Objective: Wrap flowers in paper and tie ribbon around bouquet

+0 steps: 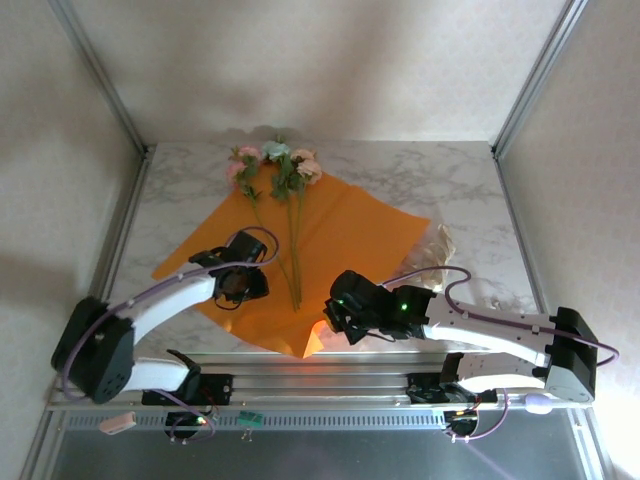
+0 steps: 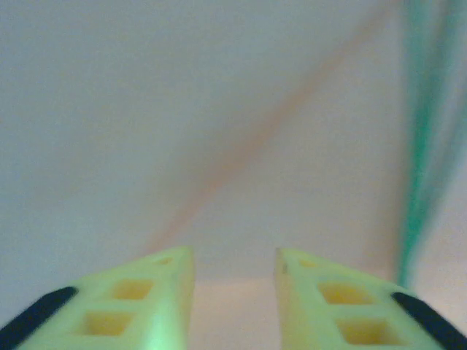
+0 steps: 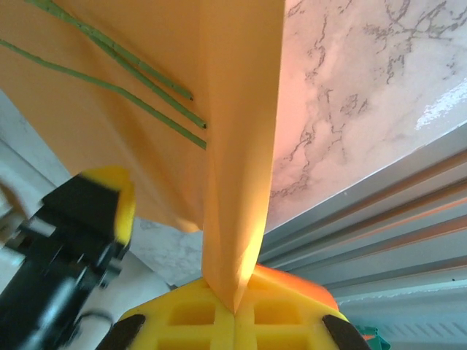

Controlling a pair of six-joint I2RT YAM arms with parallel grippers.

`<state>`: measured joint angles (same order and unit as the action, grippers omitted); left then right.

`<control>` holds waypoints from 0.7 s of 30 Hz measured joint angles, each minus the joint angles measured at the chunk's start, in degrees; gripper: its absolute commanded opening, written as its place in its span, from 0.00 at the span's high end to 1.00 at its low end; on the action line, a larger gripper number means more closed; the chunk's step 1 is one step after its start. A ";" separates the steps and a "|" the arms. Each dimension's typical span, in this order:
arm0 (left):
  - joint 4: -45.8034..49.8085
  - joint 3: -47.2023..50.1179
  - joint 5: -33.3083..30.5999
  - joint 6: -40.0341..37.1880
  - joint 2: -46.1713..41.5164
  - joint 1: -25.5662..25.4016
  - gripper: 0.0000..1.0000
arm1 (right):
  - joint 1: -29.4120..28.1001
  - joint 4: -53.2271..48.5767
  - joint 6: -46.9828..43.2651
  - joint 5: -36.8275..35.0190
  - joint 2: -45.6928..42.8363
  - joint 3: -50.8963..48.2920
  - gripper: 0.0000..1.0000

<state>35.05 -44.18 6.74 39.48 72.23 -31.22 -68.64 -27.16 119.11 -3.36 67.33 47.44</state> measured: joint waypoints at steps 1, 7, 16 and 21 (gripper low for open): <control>1.44 -1.14 -0.26 1.27 -3.37 -1.75 0.56 | 0.04 0.15 0.00 -0.11 0.00 -0.15 1.00; 4.26 -8.41 0.72 2.67 -15.69 -18.25 0.52 | 0.68 2.54 0.00 -0.72 0.00 -2.86 1.00; 4.31 -10.88 -4.42 -0.44 -11.54 -42.49 0.43 | 1.97 5.35 0.00 -2.32 0.02 -5.38 1.00; 5.60 -10.78 -15.72 0.85 -6.60 -52.78 0.41 | 2.03 5.53 0.00 -2.71 -0.28 -5.90 1.00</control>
<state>40.64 -54.96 -8.97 40.34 65.63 -84.01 -66.61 -21.63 119.11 -6.07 67.05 41.54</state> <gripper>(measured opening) 0.586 0.056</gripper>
